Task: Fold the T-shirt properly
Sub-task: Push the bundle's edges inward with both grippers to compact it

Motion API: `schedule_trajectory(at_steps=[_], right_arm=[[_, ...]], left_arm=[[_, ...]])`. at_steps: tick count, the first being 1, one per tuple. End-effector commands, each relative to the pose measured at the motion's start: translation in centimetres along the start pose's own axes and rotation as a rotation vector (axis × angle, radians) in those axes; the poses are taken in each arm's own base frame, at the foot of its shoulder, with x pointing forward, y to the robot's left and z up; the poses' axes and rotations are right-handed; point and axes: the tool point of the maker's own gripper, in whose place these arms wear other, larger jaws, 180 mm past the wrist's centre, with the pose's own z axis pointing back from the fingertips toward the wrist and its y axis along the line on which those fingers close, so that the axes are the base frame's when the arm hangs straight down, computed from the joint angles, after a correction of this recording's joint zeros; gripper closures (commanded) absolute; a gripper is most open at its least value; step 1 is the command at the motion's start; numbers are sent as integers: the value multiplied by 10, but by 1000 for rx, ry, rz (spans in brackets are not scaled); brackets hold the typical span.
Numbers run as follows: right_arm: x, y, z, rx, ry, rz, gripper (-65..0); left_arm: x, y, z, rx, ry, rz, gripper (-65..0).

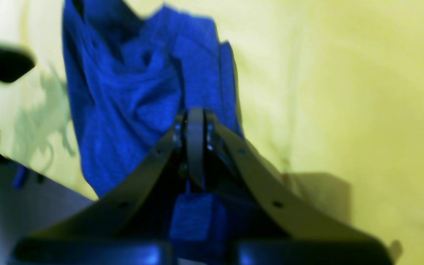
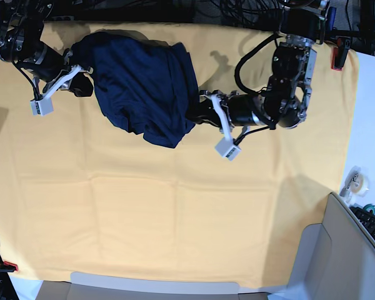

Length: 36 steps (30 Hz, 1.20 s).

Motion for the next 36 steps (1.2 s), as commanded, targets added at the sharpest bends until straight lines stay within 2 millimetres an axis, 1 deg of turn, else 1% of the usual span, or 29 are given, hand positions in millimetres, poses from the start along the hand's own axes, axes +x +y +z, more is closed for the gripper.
schedule_trajectory(at_steps=[1,2,5,8,9,10,14,16,18,20,22,24,26,27,29,31,32,34,36], right_arm=[[4,9,1,31,-13,26,0],[0,9,1,34,5,34,0],[-8,15,-3,52,34,41,0],[-12,21,-9,71,56,53,0],[-13,20,-10,61,62,59,0],[-12,18,-11,44,63,64,0],[-6,-4,-11,-76,61,114,0],[3,-11,-9,-111,41,126,0],[11,-17,-4,-130,1,100,0],[25,-23,1,-154,-56,67,0],[35,-28,5,-168,-101,44,0],[41,-25,4,-159,-124,34,0],[43,-18,-2,-135,-134,26,0],[41,-13,-5,-121,-132,20,0],[42,-3,-13,-89,-128,25,0],[37,3,-22,-63,-103,26,0],[37,9,-28,-41,-92,35,0],[33,16,-37,-12,-68,40,0],[24,20,-46,11,-37,24,0]], left_arm=[[23,-7,2,-24,-64,-22,0],[27,-7,-2,-30,-77,-12,0],[30,-2,-9,-36,-82,21,0],[25,8,-14,-27,-72,57,0],[23,11,-15,-23,-67,69,0],[20,14,-15,-17,-61,77,0],[13,31,-10,64,-28,54,0],[9,31,-5,88,-35,68,0],[7,24,7,98,-48,35,0],[9,9,17,90,-77,-18,0],[7,-9,23,71,-92,-61,0],[-5,-22,24,51,-75,-72,0],[-27,-30,17,28,-20,-59,0],[-34,-36,11,11,-2,-63,0],[-42,-48,3,-22,14,-76,0],[-47,-58,-4,-48,26,-85,0],[-51,-63,-8,-64,41,-92,0],[-60,-67,-15,-79,68,-88,0],[-70,-64,-22,-81,102,-67,0]])
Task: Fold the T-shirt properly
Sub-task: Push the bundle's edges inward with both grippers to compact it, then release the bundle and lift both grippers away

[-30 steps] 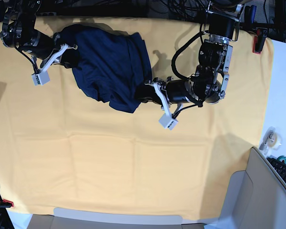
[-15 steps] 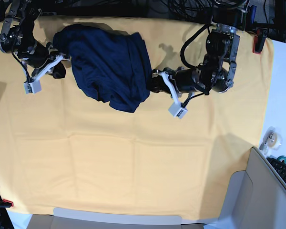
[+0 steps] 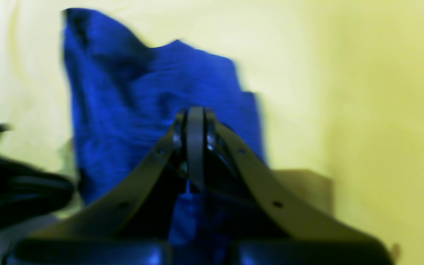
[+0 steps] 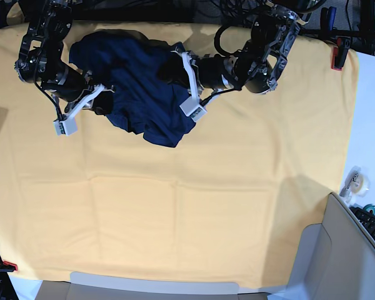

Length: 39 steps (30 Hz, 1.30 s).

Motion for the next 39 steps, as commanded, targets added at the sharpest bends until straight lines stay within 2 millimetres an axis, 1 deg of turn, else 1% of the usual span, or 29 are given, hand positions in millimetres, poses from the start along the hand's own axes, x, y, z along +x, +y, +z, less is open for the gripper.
schedule_trajectory(at_steps=[1,2,4,7,9,10,11,13,17,20,23,26,29,32,33,34,35,36,38,39], right_arm=[[2,0,-2,8,-10,-7,0],[-3,-3,-6,7,4,-25,0],[-14,-11,-15,7,37,-67,0],[-20,-19,-23,6,66,-102,0],[-15,-23,-27,0,65,-103,0],[-14,-26,-27,-15,67,-96,0],[-10,-31,-27,-38,66,-80,0],[-4,-39,-28,-91,67,-50,0],[9,-57,-25,-201,66,11,0],[14,-59,-25,-217,60,22,0],[18,-57,-24,-214,48,29,0],[30,-49,-17,-214,7,61,0],[54,-35,-2,-218,-71,121,0],[79,-21,15,-224,-157,182,0],[84,-18,19,-226,-175,195,0],[87,-20,23,-236,-190,197,0],[88,-23,27,-248,-199,193,0],[88,-27,31,-259,-206,184,0],[77,-36,36,-274,-194,150,0],[68,-38,37,-265,-182,129,0]], left_arm=[[0,-1,-2,-12,-8,4,0],[-1,-1,-5,-16,-9,10,0],[-12,4,-12,-14,11,34,0],[-27,13,-18,-1,47,73,0],[-37,26,-13,41,76,66,0],[-46,31,-10,63,97,63,0],[-56,36,-7,83,117,64,0],[-67,42,-1,114,139,52,0],[-74,44,9,130,153,34,0],[-79,42,12,132,158,34,0],[-75,42,16,136,149,15,0],[-65,35,20,130,122,-15,0],[-47,21,26,112,73,-69,0],[-19,15,42,128,-17,-117,0],[-10,12,48,134,-47,-134,0],[-2,9,53,138,-74,-150,0],[3,7,59,144,-95,-158,0],[8,9,66,162,-121,-156,0],[8,24,81,213,-153,-111,0],[3,33,89,245,-164,-79,0]])
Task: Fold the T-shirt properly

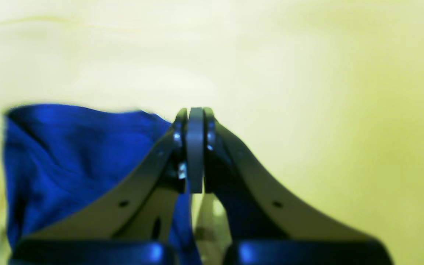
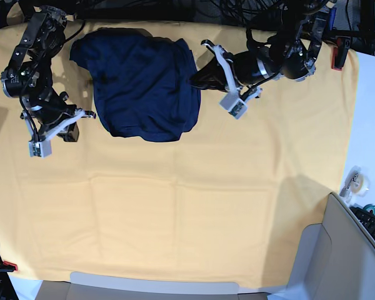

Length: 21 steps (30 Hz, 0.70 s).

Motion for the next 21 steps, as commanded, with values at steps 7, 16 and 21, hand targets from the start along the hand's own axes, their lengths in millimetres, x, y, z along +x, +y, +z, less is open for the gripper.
schedule_trajectory(at_steps=[7,16,21], right_arm=[[-47,-32,38,-21,75,-61,0],[-122,-80,101,-142,257,-153,0],[-181,-80,137,-175,431,-196,0]], left_arm=[[-55,50,58,210,-44,171,0],[-121,59,104,335,36,293,0],[-156,44,115,335,123,350,0]])
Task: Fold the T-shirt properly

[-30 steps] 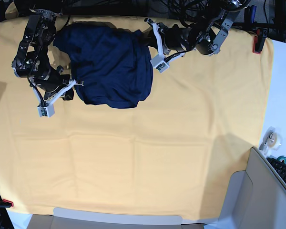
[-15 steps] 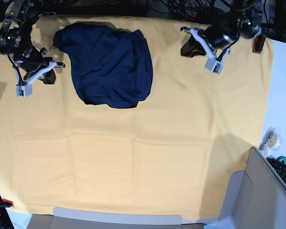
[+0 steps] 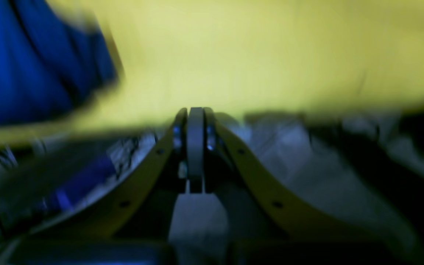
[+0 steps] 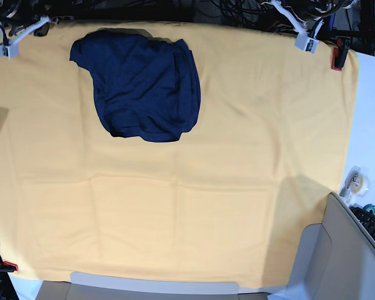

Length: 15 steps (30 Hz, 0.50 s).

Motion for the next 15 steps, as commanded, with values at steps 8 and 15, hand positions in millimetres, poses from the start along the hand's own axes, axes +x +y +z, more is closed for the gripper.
schedule_trajectory(at_steps=[8,15], right_arm=[[-89,-7,-11,-97,230,-39,0],[-170,16,-78,-92,456,114,0]], left_arm=[[-42,13,5,33,100,63,0],[-95,69,-29,142,172,279,0]])
